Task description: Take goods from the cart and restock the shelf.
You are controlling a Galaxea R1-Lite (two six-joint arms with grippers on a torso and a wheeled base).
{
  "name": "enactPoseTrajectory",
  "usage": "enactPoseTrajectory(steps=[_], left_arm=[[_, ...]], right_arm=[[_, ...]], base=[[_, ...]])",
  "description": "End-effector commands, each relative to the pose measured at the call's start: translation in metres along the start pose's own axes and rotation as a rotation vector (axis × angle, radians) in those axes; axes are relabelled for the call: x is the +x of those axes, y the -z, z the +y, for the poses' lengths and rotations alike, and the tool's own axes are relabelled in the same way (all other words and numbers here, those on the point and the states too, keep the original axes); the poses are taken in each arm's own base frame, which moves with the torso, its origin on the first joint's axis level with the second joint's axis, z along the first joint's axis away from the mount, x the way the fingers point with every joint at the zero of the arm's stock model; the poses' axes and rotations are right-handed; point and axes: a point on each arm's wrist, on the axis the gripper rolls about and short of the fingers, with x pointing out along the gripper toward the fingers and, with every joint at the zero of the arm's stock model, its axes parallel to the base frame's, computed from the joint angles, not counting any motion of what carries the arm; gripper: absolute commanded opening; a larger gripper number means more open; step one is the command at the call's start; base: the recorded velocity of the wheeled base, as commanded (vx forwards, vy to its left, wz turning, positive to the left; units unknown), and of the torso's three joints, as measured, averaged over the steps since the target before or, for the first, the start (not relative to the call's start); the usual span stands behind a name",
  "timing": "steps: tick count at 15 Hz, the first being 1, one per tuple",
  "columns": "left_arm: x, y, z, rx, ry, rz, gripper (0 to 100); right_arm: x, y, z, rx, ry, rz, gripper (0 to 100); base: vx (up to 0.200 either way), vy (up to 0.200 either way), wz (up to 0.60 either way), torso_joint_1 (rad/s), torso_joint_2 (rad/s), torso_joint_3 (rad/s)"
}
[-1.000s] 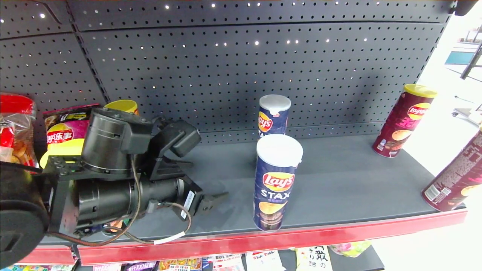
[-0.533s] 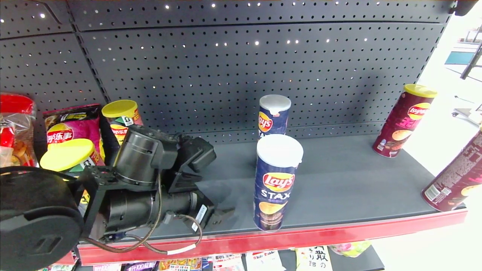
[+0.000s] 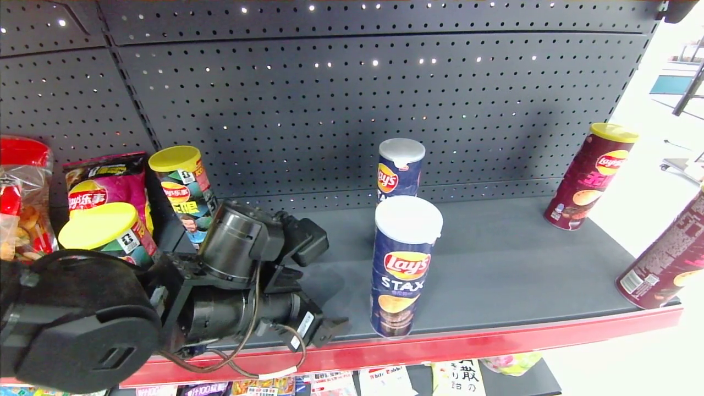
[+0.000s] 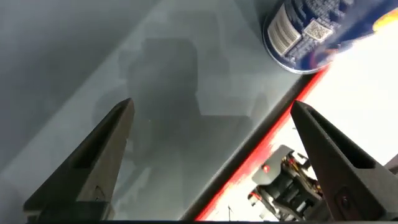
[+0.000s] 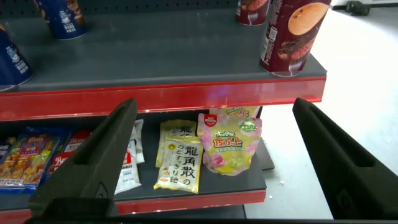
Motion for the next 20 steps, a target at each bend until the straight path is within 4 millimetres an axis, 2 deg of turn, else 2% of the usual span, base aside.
enactPoseTrajectory(steps=[1,10,20], left_arm=[[0.008,0.001,0.0,0.0,-0.001,0.008,100],[0.031,-0.006,-0.003,0.011,-0.02,-0.024,100],[0.039,-0.009,-0.006,0.018,-0.012,-0.025,100]], right_arm=[[0.0,0.0,0.0,-0.001,0.0,-0.001,100],[0.0,0.0,0.0,-0.001,0.0,-0.001,100],[0.0,0.0,0.0,-0.001,0.0,-0.001,100]], base=[[0.0,0.0,0.0,0.0,0.0,0.0],[0.0,0.0,0.0,0.0,0.0,0.0],[0.0,0.0,0.0,0.0,0.0,0.0]])
